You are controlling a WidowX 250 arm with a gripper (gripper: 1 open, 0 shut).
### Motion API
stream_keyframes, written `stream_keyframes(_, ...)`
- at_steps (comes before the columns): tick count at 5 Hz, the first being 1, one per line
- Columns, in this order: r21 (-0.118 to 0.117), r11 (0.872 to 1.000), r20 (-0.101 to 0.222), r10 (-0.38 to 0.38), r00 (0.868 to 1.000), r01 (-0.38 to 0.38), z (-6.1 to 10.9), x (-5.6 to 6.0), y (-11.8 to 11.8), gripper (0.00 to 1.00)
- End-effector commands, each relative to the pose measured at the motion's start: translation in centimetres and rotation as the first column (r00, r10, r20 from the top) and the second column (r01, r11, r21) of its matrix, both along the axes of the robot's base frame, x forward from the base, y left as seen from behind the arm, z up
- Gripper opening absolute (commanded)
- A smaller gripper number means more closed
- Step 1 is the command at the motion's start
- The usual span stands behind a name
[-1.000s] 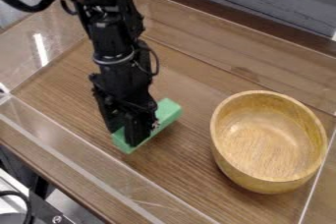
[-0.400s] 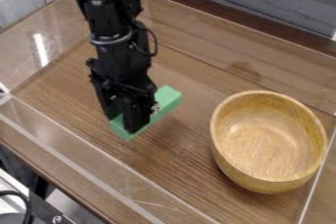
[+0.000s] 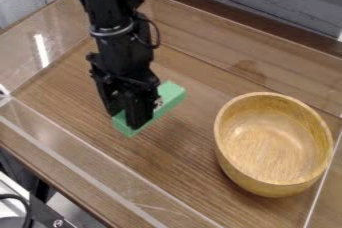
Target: Put the green block in the brown bowl
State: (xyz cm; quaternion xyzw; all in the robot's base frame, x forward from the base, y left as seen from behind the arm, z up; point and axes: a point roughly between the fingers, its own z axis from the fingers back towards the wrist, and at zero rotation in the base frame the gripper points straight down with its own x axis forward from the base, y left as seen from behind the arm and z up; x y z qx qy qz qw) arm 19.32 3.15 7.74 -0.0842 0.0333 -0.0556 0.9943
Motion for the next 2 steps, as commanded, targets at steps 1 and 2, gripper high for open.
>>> stream_keyframes(1,0.01,1.0,0.066,0.011,0.998,-0.011,1.65,1.05,0.29,0.0)
stream_keyframes(2,0.005,1.0,0.069,0.012,0.998,-0.012,2.07,1.16,0.12,0.0)
